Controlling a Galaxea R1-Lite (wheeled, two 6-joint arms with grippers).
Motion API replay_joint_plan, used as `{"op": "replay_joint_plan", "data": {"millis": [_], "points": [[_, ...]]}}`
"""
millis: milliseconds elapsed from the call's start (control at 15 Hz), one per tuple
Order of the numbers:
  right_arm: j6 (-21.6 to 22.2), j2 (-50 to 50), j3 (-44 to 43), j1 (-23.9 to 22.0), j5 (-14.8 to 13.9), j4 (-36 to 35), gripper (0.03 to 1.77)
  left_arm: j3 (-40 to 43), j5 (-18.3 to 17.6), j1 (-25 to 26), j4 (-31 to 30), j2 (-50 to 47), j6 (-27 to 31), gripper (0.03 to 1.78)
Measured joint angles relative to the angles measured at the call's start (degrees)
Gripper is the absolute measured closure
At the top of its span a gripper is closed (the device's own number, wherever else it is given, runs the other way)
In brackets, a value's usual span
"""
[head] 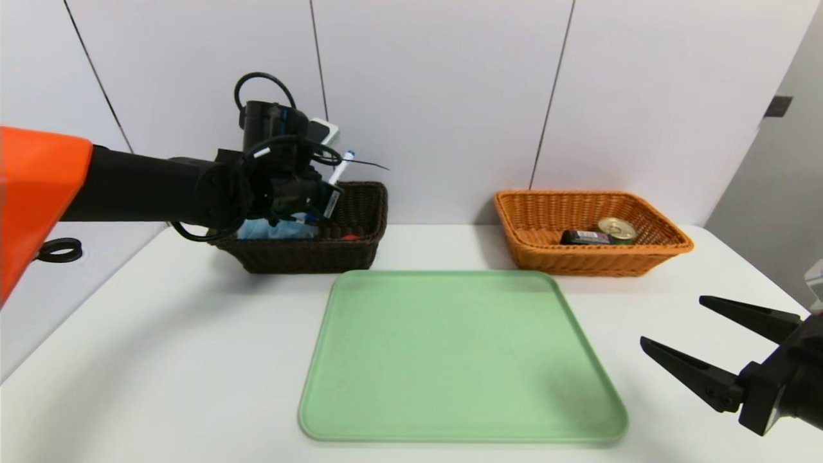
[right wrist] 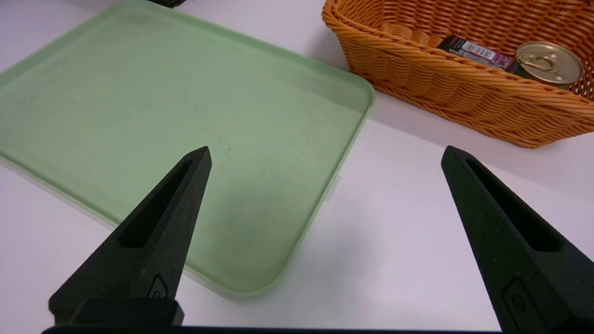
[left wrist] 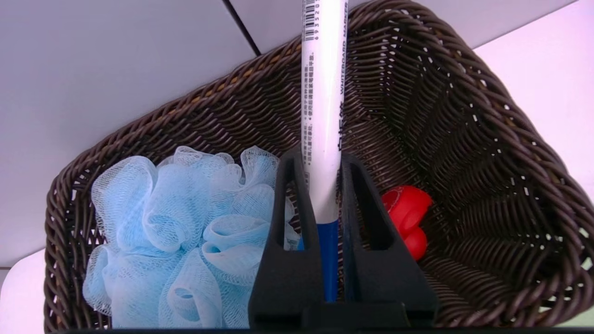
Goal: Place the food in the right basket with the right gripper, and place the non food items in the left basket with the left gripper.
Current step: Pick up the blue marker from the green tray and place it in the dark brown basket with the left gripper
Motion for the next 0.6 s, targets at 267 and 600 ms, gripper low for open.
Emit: {"op": "replay_joint_plan", "data": {"millis": [267,600], "points": [[-0.4,0.1,0.1,0.0,0.0,0.0,0.09,2.1,0.1,1.4,-5.0,2.5,-0.7,1.64],[-1.1,0.4,0.0,0.0,0.0,-0.1,0.09,4.7,0.1,1.5,-7.9,4.3,-0.7,1.64]]}}
